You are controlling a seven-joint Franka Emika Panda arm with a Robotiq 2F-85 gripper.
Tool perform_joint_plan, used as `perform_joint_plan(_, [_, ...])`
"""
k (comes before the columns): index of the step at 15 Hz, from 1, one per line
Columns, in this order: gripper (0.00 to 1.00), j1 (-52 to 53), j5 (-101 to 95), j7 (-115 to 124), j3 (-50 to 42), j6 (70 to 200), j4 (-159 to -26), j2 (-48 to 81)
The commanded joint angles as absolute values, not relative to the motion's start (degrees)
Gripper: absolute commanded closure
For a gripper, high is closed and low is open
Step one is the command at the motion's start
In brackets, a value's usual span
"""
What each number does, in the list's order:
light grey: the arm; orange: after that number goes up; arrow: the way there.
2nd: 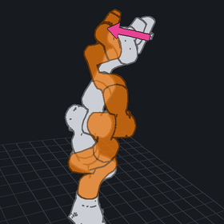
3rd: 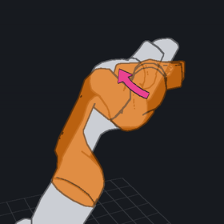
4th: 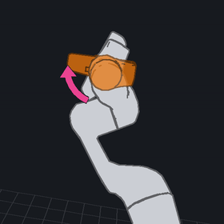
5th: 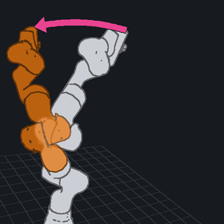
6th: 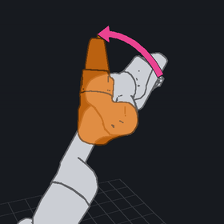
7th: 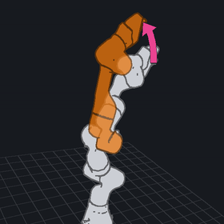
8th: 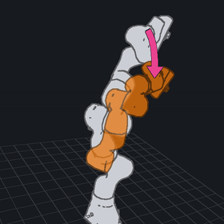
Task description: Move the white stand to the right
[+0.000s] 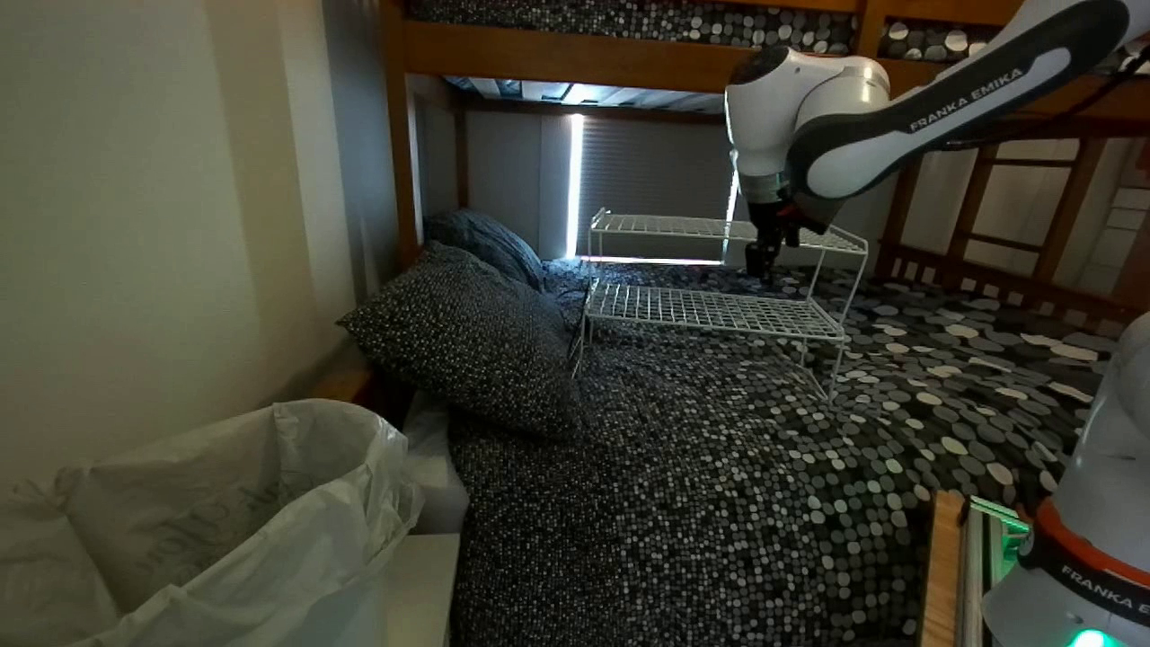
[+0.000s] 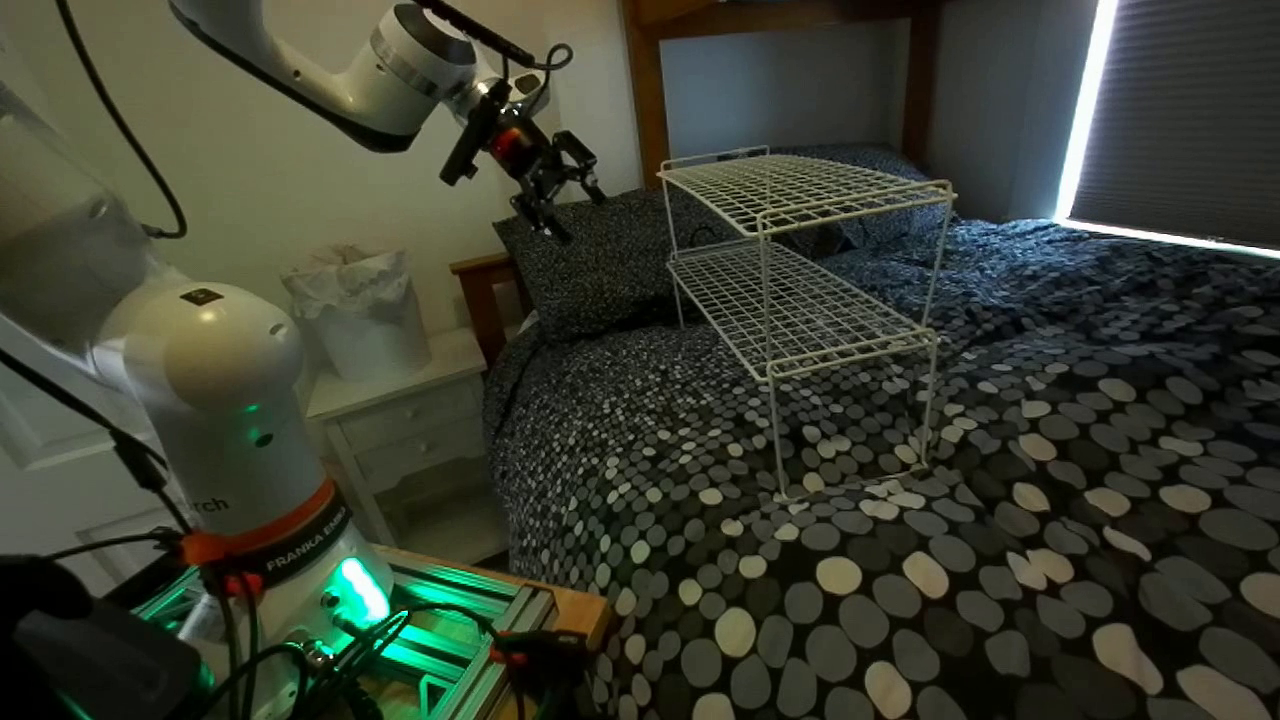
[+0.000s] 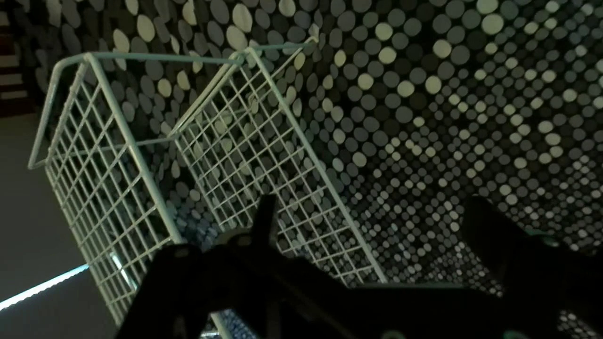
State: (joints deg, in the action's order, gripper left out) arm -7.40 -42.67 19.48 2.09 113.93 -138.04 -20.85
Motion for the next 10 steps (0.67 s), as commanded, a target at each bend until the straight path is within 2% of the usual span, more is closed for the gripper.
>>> perform_joint_plan(1, [0.00, -8.06, -55.60, 28.45, 2.95, 120.82, -141.65, -20.70])
perform_joint_plan(10, [0.00, -14.04, -99.13, 46.53, 4.80, 121.68, -137.92, -9.42])
